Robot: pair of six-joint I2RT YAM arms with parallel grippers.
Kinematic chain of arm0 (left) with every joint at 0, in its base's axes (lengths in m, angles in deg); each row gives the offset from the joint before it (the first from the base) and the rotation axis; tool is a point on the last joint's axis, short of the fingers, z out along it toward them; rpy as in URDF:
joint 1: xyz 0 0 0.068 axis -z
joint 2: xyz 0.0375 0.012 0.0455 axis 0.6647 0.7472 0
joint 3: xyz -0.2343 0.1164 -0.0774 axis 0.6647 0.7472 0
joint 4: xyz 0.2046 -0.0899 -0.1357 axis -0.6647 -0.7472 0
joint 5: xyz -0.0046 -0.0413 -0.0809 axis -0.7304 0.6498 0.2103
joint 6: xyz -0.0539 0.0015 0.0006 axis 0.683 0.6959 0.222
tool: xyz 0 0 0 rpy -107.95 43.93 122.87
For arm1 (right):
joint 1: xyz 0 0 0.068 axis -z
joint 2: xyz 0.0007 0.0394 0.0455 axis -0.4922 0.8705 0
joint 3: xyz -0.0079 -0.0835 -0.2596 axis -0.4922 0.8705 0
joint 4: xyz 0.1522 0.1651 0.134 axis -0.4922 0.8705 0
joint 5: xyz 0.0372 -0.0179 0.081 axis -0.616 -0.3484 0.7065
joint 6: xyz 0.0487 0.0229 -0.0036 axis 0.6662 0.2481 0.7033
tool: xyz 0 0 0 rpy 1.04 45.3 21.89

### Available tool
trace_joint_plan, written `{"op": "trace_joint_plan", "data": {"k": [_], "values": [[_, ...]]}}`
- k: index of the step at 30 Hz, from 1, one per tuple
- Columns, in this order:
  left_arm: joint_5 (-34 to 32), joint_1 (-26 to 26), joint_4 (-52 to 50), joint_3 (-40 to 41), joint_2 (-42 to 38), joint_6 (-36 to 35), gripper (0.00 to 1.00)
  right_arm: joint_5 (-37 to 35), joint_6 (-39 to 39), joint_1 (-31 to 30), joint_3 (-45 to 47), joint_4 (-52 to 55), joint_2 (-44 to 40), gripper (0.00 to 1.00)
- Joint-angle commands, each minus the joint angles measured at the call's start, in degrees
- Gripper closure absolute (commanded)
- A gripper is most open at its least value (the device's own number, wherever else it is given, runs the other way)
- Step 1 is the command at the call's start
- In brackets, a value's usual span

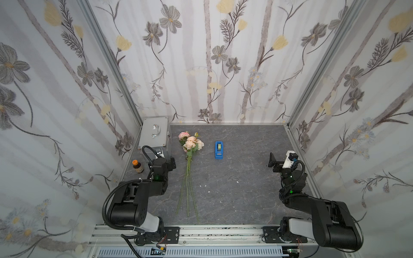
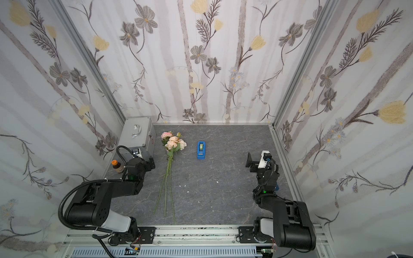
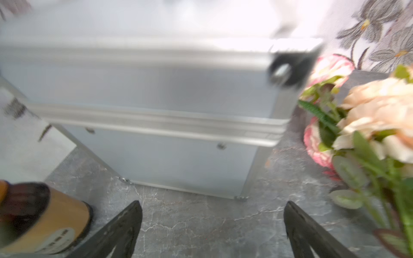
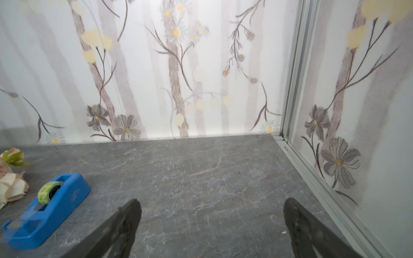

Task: Wrap bouquets with tape
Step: Pick up the unwrapped bouquet from the center of the board.

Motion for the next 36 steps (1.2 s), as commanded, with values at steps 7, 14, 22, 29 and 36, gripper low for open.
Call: {"op": "trace_joint_plan", "data": {"k": [7, 14, 22, 29, 36], "values": [[-2.3, 0.1, -28.6, -4.7, -30.5, 28.7, 0.00, -16.4, 31.8, 2.1, -10.0, 48.9, -29.1, 0.00], [9.7, -0.4, -49.5, -8.9, -45.8, 33.7, 0.00, -8.8, 36.5, 5.5, -8.6, 54.4, -34.0, 0.00], [7.7, 14.1, -81.9, -28.4, -29.8, 25.9, 0.00, 2.3, 30.7, 1.9, -9.0, 54.6, -32.0, 0.00], [4.9, 24.7, -87.7, -31.4, -13.6, 24.9, 0.00, -0.1, 26.8, -6.9, -9.3, 53.5, -26.5, 0.00], [1.1, 25.0, -81.6, -27.7, -1.8, 28.4, 0.00, -2.4, 26.6, -11.0, -7.1, 50.4, -22.8, 0.00]]}}
